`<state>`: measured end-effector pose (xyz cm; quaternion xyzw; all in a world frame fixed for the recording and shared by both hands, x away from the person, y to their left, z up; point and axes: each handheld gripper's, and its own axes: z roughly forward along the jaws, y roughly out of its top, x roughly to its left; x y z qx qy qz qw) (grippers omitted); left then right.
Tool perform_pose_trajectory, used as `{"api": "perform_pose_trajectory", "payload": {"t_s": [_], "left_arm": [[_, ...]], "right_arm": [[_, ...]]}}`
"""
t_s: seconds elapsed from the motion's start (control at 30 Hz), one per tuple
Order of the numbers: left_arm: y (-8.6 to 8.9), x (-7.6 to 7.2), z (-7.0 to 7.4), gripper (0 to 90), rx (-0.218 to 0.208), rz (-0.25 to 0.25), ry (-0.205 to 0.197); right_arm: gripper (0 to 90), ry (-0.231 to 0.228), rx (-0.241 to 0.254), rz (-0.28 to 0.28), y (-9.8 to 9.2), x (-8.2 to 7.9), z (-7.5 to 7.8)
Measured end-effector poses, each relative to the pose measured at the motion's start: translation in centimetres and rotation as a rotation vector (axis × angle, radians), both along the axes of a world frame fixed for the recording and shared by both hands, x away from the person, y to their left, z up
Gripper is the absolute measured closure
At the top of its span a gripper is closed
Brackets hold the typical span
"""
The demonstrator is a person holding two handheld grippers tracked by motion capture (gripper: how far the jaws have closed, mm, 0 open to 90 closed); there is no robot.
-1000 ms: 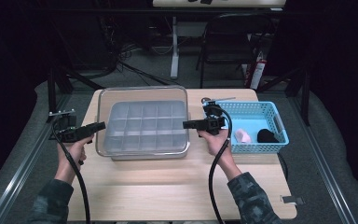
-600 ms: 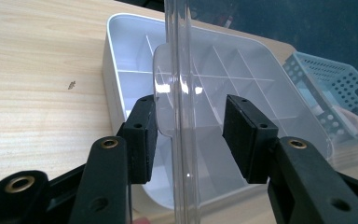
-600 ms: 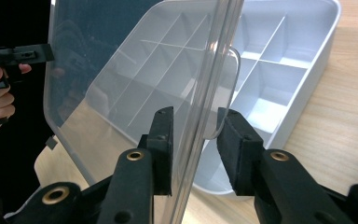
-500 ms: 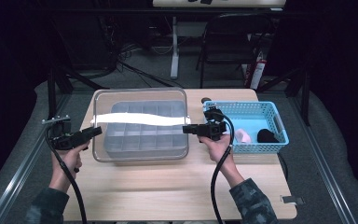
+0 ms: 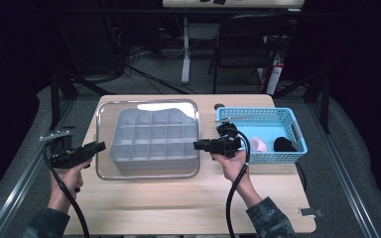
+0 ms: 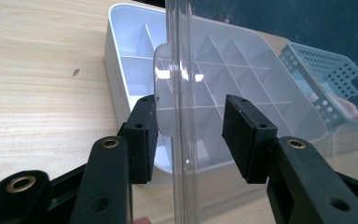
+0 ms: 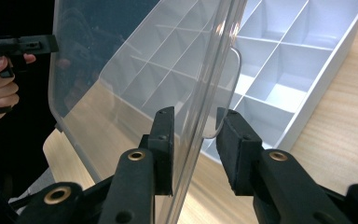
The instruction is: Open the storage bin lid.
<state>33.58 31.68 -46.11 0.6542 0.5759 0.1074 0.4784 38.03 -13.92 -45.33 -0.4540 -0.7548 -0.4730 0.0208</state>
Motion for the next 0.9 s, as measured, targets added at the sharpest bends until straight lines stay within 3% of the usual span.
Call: {"api": "perform_pose_trajectory", "payload": {"t_s": [0.9], "left_arm": [[0.7, -3.1, -1.5, 55.4, 0.023, -0.026, 0.008]], "right_arm": [[67.8, -0.003, -0.010, 0.054, 0.3, -2.7, -1.2]]}}
